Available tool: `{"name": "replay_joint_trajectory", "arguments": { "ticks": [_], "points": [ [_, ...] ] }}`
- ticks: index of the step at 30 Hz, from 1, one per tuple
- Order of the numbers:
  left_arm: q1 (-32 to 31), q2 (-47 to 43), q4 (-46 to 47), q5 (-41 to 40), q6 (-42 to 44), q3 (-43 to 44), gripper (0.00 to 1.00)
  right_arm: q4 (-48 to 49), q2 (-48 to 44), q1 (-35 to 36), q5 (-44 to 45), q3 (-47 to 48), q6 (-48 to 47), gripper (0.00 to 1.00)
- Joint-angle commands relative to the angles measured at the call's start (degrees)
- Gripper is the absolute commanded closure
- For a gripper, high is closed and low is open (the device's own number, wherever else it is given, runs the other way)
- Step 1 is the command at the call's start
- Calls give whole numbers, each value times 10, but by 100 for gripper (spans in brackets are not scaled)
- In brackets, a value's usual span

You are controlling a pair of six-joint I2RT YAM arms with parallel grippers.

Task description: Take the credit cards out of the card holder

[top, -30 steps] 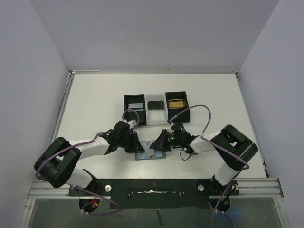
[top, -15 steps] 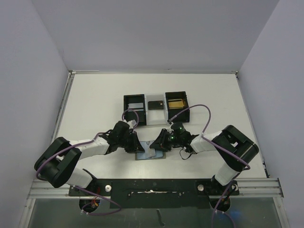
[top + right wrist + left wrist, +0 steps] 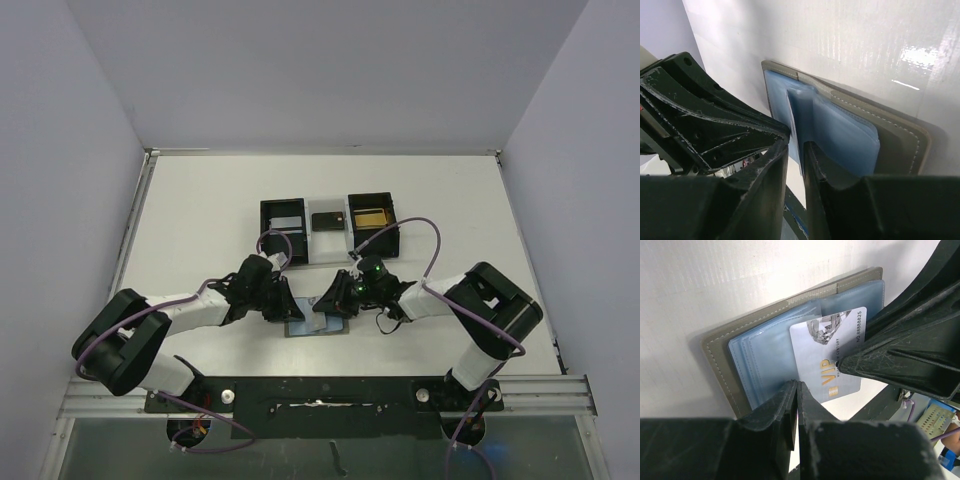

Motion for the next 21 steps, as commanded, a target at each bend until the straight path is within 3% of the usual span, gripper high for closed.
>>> {"name": "replay_joint_trajectory", "arguments": {
  "ticks": [1,4,8,17,21],
  "points": [
    [-1,4,-37,-21,12,-6,95,-7,9,9,-6,26,-14,83],
    [-1,3,-37,-20,12,-6,95,-24,2,10,2,30,-23,93],
    [-1,-5,-40,-28,10,-9,95,-80,-39,9,41,28,-42,99],
    [-1,-26,-53,-38,10,-3,95,-124,-140,4,96,3,-67,100],
    [-1,-54,-63,-41,15,8,89,-109,-186,6,124,-5,-96,100]
  ]
}}
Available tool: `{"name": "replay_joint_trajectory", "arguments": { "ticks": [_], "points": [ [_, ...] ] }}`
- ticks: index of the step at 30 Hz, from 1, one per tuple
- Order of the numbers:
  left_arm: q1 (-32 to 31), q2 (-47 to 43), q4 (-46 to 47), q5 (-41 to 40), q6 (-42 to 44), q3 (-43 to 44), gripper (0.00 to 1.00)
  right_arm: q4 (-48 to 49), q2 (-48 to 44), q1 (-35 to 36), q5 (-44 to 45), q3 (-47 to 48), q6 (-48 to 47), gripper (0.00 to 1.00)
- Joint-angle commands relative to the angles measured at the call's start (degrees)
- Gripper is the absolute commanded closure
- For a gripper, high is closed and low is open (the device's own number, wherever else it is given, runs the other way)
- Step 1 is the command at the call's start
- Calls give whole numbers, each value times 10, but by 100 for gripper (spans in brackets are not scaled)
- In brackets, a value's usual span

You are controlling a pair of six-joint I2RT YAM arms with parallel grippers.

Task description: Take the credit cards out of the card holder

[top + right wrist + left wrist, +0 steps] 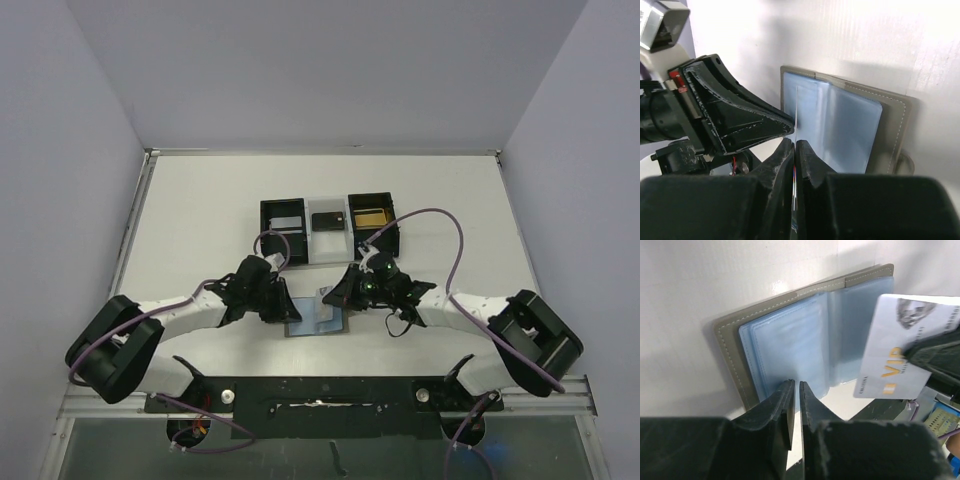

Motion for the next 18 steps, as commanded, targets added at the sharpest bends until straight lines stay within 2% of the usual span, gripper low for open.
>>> {"name": "replay_joint_trajectory", "arguments": {
  "ticks": [1,6,11,18],
  "points": [
    [-2,-40,-40,-33,18,13,88,23,-63,1,49,-13,-44,100],
    [0,-104,-77,-66,31,40,80,40,-127,16,96,-23,-108,100],
    [12,-177,-101,-97,43,45,62,39,-173,60,188,-12,-205,100],
    [102,-213,-179,-84,118,91,51,98,-209,130,282,-27,-307,100]
  ]
}}
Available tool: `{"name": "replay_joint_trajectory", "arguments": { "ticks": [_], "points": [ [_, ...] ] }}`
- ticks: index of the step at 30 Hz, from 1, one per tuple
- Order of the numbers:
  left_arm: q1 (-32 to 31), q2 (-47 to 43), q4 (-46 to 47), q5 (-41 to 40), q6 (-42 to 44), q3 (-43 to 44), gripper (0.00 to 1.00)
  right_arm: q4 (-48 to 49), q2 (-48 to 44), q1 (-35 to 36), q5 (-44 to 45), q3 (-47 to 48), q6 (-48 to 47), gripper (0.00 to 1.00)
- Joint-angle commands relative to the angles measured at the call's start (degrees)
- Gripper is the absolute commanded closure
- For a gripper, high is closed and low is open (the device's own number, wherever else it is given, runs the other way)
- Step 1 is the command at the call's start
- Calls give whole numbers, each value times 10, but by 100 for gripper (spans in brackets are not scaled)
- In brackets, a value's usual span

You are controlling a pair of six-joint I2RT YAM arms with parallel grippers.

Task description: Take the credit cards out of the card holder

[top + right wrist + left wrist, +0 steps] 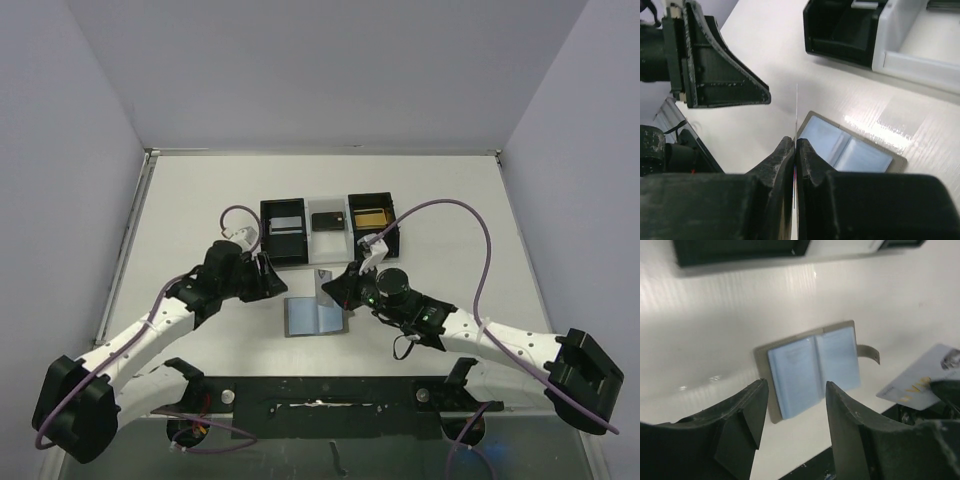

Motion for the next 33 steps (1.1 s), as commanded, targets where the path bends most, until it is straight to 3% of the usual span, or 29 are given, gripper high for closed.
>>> {"name": "replay_joint_trajectory", "arguments": {
  "ticks": [1,5,8,11,14,21,26,33],
  "points": [
    [63,-26,-53,1,66,49,49,81,-27,37,103,-6,-97,100],
    [95,-46,-90,-19,107,89,42,104,-40,81,169,-11,-169,100],
    [105,-77,-112,-80,136,105,38,107,-46,105,206,-7,-230,100],
    [117,-109,-119,-134,160,112,27,86,-49,116,232,3,-276,100],
    [139,-123,-125,-162,187,121,23,56,-56,118,254,18,-308,100],
    [251,-120,-114,-164,222,101,18,7,-62,105,295,51,-360,100],
    [263,-129,-101,-158,211,93,18,-46,-56,19,216,89,-324,100],
    [263,-135,-104,-160,199,89,18,-8,-25,-33,123,125,-368,100]
  ]
}}
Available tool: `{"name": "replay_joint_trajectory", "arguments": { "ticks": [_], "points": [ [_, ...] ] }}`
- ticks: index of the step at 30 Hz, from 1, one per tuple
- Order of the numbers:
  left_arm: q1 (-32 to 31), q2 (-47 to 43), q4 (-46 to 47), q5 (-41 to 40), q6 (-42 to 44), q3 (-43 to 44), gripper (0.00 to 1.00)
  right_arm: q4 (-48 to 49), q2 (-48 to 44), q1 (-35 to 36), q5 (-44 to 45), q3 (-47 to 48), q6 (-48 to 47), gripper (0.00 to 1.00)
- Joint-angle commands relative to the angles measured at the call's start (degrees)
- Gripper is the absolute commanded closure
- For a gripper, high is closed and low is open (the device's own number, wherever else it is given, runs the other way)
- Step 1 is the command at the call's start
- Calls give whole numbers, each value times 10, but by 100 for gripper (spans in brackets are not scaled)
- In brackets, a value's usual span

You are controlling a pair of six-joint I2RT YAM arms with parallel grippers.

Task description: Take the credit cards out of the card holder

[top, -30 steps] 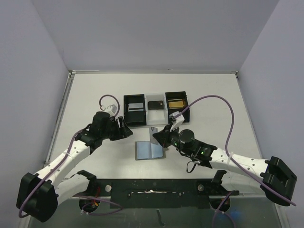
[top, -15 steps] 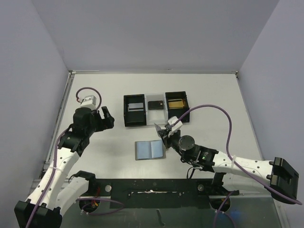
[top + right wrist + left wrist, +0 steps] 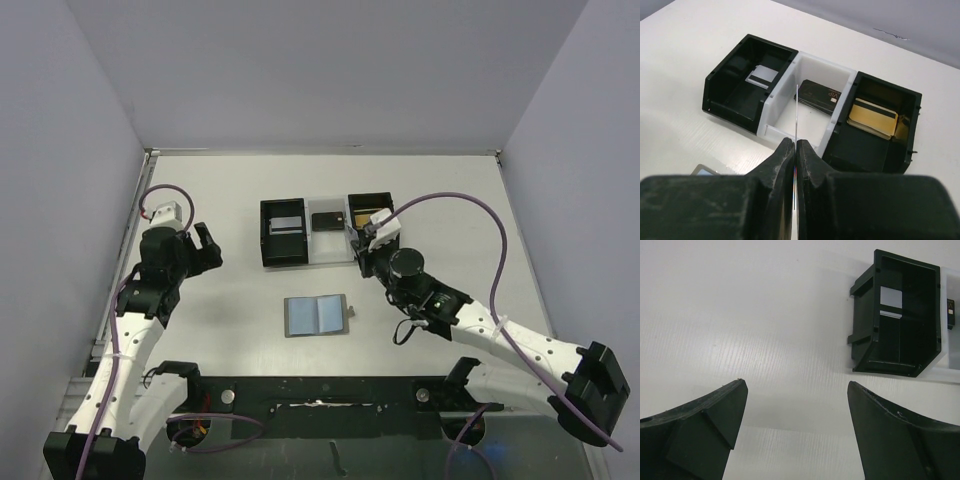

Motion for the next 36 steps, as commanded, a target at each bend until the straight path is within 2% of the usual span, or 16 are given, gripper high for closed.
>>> {"name": "replay_joint_trajectory", "arguments": {
  "ticks": [1,8,14,19,24,30,36],
  "points": [
    [2,-9,19,-4,0,5,18,34,33,-10,-76,59,-53,100],
    [3,-4,10,-41,-3,8,18,-57,156,-8,-149,203,-194,100],
    [3,-8,7,-53,-3,10,18,-93,271,22,-162,298,-360,100],
    [4,-13,2,-77,-5,9,17,-132,372,39,-118,376,-494,100],
    [5,-5,-7,-94,-9,15,17,-153,448,30,-185,456,-502,100],
    [5,-11,5,-81,-8,11,17,-197,528,23,-173,533,-513,100],
    [5,-16,1,-81,-10,11,17,-186,574,15,-147,563,-537,100]
  ]
}}
